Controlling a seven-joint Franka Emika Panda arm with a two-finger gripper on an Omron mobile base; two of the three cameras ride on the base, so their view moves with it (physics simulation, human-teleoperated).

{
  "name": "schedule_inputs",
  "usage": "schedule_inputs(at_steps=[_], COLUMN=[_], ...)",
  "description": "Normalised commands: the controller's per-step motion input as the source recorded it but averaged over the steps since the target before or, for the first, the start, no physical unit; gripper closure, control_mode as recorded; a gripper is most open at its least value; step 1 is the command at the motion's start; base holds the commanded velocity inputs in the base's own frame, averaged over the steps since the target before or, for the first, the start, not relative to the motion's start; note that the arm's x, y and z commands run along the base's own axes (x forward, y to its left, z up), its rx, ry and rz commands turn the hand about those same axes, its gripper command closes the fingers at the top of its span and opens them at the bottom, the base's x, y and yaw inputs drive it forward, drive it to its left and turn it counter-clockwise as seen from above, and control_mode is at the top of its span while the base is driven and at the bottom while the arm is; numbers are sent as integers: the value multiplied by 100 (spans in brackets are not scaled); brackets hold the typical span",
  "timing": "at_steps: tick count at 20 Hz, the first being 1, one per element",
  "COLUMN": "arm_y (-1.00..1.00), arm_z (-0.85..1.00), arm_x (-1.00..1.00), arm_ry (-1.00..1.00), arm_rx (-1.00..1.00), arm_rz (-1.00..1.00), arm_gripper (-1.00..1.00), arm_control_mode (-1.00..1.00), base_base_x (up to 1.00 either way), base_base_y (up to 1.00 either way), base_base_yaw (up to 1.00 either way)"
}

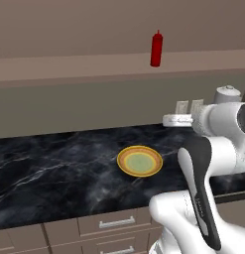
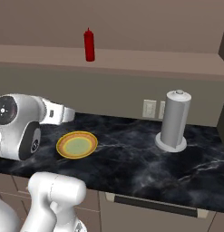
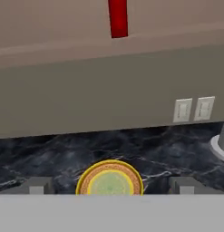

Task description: Move the hot dog bun to the plate on the dining table and place the condiment next to that plate. Then navigate to the fridge and take the sausage and place it on the plate as well.

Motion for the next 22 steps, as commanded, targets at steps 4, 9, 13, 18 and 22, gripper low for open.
schedule_inputs(at_steps=[4,9,13,18,22], arm_y=[-1,0,-11,-4,0], arm_z=[91,90,100,49,0], arm_x=[0,14,35,24,0], arm_ry=[-41,-20,-1,1,0], arm_rx=[-13,-5,0,0,0], arm_rz=[0,0,-2,-10,0], arm_gripper=[-100,-100,-100,-100,-100], arm_control_mode=[-100,-100,-100,-100,-100], base_base_x=[0,0,0,0,0], base_base_y=[0,0,0,0,0], base_base_yaw=[0,0,0,0,0])
